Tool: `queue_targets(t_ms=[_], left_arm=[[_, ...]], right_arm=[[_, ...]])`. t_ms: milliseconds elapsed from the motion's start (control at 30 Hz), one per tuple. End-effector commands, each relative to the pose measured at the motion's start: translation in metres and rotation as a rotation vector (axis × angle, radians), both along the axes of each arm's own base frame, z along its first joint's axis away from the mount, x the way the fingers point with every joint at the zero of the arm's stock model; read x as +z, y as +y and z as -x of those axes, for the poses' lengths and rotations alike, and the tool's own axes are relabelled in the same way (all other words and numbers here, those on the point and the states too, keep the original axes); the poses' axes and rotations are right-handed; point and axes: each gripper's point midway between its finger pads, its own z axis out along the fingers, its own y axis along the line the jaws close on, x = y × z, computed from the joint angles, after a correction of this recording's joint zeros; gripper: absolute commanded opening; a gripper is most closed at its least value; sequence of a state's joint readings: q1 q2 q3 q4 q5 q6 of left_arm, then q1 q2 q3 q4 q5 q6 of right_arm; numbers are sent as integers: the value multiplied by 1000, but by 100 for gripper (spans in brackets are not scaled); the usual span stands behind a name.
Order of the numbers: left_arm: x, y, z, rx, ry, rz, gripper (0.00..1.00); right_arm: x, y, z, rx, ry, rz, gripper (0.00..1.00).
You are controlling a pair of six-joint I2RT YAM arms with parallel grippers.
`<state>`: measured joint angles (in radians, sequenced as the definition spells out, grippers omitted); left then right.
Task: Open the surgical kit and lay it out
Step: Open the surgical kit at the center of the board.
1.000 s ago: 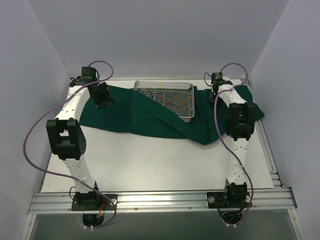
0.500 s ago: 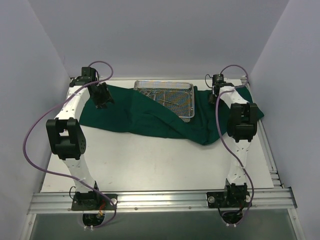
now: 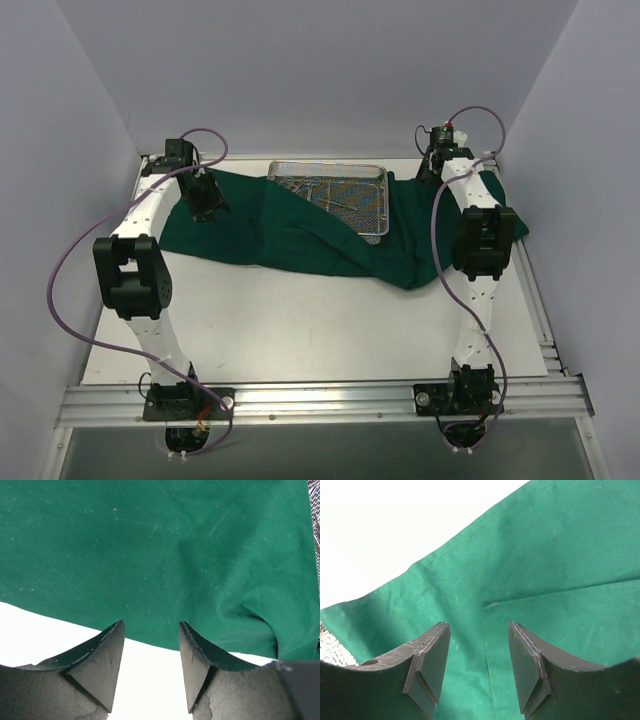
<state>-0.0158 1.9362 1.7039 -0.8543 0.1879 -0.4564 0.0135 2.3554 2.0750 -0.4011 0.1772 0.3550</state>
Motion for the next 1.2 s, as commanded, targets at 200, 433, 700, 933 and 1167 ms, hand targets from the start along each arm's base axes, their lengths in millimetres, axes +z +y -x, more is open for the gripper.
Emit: queue_targets(t_ms=[200,433,700,933,1167], left_arm=[[12,2,-10,-6,-54,15,56],[11,1,-11,-8,-51,17,56],[10,1,-12,-9,-48,17,56],[8,0,-13,-10,-47,19,56],[7,2,-13,-7,-44,16,56]], right_arm=[[-36,-9,1,-37,73,16,45],[-52,-12,0,-45,91,31,42],[-58,-34,0,-125,96,35,33],[-60,-35,-4,-116,73,-34,26],[-60,-24,-8,-122,17,-188,27]])
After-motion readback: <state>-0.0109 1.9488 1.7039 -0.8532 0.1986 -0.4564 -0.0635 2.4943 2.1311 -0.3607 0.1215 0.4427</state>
